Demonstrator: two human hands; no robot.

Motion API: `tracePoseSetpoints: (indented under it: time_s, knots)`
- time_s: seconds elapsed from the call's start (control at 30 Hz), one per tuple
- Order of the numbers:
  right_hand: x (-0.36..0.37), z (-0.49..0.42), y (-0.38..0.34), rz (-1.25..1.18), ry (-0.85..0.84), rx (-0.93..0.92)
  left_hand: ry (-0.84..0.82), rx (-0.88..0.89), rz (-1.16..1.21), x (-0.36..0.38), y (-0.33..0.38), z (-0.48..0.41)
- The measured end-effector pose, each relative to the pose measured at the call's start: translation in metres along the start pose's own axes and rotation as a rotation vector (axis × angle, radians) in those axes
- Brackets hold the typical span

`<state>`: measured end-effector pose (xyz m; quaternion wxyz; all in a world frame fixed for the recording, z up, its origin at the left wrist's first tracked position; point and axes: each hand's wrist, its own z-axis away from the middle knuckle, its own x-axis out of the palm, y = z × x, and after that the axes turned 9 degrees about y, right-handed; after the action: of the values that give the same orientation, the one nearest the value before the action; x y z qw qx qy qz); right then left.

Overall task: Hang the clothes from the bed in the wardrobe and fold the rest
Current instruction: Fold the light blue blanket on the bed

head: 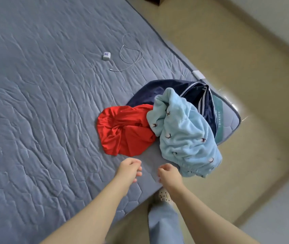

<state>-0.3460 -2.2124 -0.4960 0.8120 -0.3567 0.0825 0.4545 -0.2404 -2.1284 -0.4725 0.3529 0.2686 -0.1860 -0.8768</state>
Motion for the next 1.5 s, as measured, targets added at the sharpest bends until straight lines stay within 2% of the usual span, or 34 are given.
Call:
tracePoseSetpoints:
  time_s: [0.2, 0.33, 0.4, 0.5, 0.57, 0.63, 0.83, 1.07, 1.17, 1.27, 1.33, 1.4, 1.5]
  knots:
    - [-0.032, -0.114, -0.001, 0.234, 0.089, -0.083, -0.003, -0.021, -0.159, 0.085, 0.016, -0.074]
    - [-0.040, -0.166, 0.026, 0.301, 0.156, -0.110, 0.006, 0.110, -0.377, 0.138, 0.005, -0.125]
    - [-0.041, -0.182, 0.041, 0.295, 0.172, -0.154, 0.020, 0.140, -0.298, 0.163, 0.001, -0.142]
    - [-0.041, -0.194, 0.056, 0.270, 0.175, -0.253, -0.093, 0.040, -0.113, 0.192, -0.001, -0.159]
    - [-0.042, -0.195, 0.061, 0.261, 0.171, -0.286, -0.115, -0.044, -0.208, 0.199, -0.001, -0.160]
    - [-0.044, -0.192, 0.064, 0.274, 0.138, -0.295, -0.057, -0.071, -0.270, 0.196, -0.003, -0.156]
    - [-0.040, -0.157, 0.045, 0.344, -0.036, -0.279, 0.019, 0.029, -0.129, 0.154, 0.000, -0.120]
    - [-0.027, -0.102, 0.014, 0.346, -0.218, -0.395, 0.239, -0.066, 0.135, 0.076, 0.002, -0.087]
    - [-0.014, -0.068, 0.002, 0.481, -0.292, -0.493, 0.265, -0.095, 0.257, 0.033, 0.008, -0.069]
    - [0.008, -0.026, -0.004, 0.616, -0.228, -0.607, 0.269, -0.128, 0.401, -0.014, 0.013, -0.044]
    - [0.022, -0.001, -0.014, 0.541, -0.151, -0.580, 0.251, -0.115, 0.446, -0.046, 0.015, -0.026]
    - [0.039, 0.029, -0.026, 0.459, -0.186, -0.586, 0.259, -0.061, 0.440, -0.084, 0.010, -0.009]
    - [0.067, 0.079, -0.047, 0.407, -0.250, -0.619, 0.355, 0.056, 0.408, -0.153, -0.006, 0.019]
